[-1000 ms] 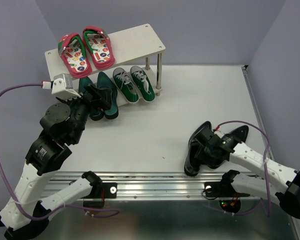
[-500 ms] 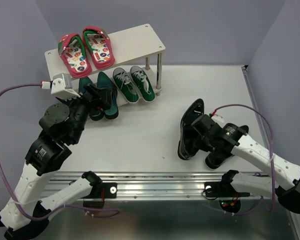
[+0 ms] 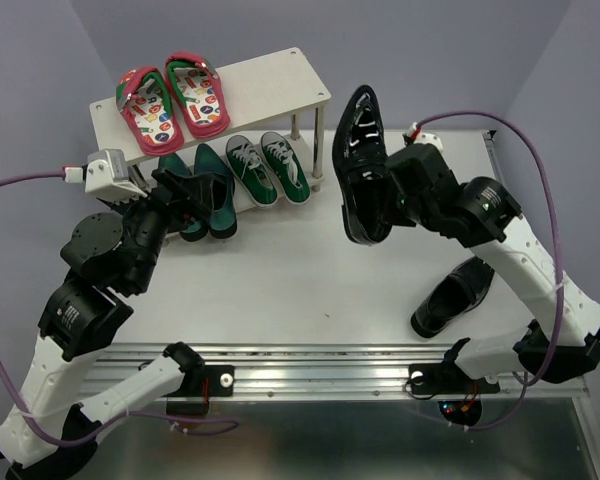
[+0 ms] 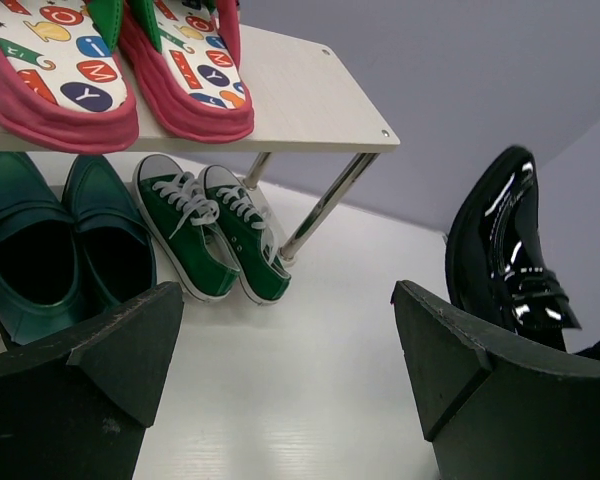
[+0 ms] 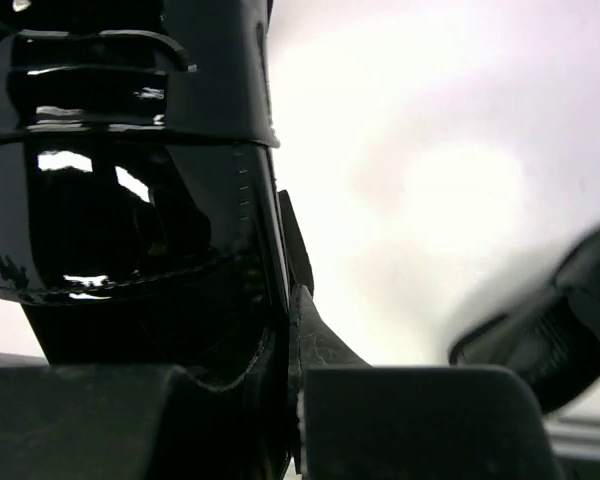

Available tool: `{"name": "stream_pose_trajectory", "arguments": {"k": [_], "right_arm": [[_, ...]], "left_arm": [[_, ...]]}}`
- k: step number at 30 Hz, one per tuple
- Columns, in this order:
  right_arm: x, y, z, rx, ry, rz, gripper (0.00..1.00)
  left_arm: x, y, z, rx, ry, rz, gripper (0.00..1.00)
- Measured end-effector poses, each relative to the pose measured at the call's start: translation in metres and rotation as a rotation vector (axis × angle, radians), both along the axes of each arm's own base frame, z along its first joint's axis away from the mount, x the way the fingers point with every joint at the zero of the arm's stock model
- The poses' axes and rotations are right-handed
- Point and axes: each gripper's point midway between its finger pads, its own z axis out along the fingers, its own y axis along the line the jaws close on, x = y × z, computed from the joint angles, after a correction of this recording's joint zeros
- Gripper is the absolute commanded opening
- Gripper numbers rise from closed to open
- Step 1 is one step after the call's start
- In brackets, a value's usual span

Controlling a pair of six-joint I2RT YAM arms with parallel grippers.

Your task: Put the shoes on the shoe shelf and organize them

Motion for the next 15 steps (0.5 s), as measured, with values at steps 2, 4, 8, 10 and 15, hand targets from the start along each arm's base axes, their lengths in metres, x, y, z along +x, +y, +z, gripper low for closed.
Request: {"name": "stream_pose_trajectory", "arguments": {"k": [2, 4, 8, 10, 15], "right_arm": [[0.017, 0.014, 0.026, -0.003, -0.061, 0.044, 0.01], [0.031, 0.026, 0.047, -0.012, -0.111, 0.083, 0.01], [0.053, 0.047, 0.084, -0.016, -0.222, 0.162, 0.01], [0.065, 0.057, 0.101, -0.010, -0.283, 0.190, 0.01], [0.096, 0.094, 0.136, 0.022, -0.429, 0.267, 0.01]], "left_arm": [[-0.002, 0.002, 0.002, -0.002, -0.002, 0.003, 0.97], [-0.004, 0.004, 0.003, -0.003, -0.003, 0.005, 0.97], [-0.007, 0.007, 0.008, -0.010, -0.007, 0.009, 0.97], [-0.010, 0.009, 0.009, -0.013, -0.008, 0.009, 0.97], [-0.017, 0.015, 0.009, -0.027, -0.002, 0.014, 0.97]]}}
